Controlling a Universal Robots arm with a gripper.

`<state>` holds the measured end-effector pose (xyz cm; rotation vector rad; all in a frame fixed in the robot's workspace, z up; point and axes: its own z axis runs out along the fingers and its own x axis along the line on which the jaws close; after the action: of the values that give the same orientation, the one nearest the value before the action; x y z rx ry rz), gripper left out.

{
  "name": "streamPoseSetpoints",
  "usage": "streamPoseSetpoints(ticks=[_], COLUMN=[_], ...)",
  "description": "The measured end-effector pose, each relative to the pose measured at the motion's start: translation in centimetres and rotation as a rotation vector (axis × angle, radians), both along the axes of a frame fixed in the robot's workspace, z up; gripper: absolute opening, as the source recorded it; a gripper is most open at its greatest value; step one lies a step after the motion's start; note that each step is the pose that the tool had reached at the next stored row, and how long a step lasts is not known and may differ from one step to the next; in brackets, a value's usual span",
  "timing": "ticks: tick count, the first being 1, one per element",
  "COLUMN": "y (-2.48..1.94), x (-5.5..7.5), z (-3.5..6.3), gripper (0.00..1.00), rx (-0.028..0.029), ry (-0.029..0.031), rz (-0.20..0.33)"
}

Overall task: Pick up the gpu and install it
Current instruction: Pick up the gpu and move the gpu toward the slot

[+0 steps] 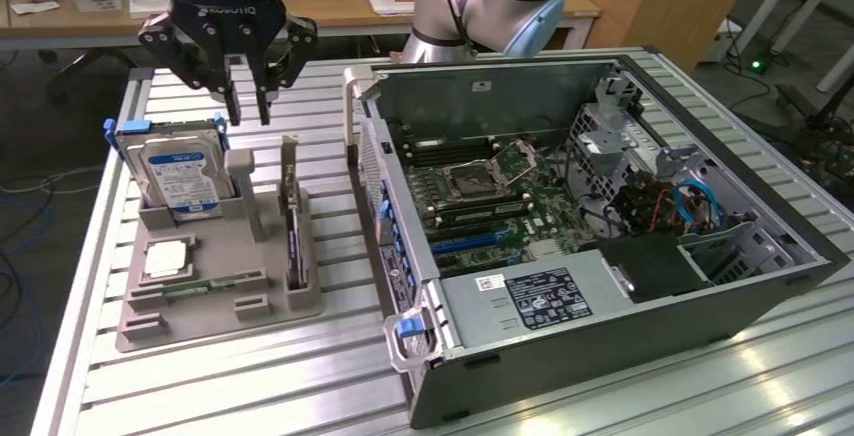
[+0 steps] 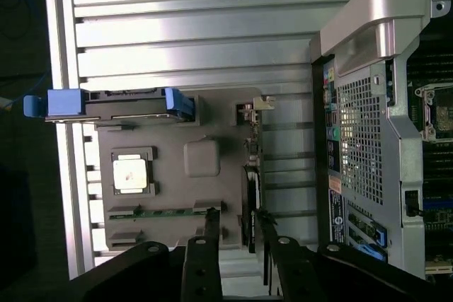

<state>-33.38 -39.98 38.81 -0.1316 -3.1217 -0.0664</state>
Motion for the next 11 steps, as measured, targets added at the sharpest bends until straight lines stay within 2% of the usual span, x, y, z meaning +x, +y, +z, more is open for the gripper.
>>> streamPoseSetpoints(ticks=[2, 3, 5, 7, 8, 11], y=[0.0, 0.0, 0.0, 0.01, 0.01, 0.0], x=[0.0, 0.0, 0.0, 0.0, 0.0, 0.01], z=[0.0, 0.0, 0.0, -0.07, -0.13, -0.38], gripper=[0.41, 0.41, 0.53, 0.53, 0.59, 0.59], rx=[0.0, 0.0, -0.0001, -0.0002, -0.001, -0.0031], ry=[0.0, 0.0, 0.0, 0.0001, 0.0001, 0.0], rz=[0.0, 0.0, 0.0, 0.008, 0.021, 0.064])
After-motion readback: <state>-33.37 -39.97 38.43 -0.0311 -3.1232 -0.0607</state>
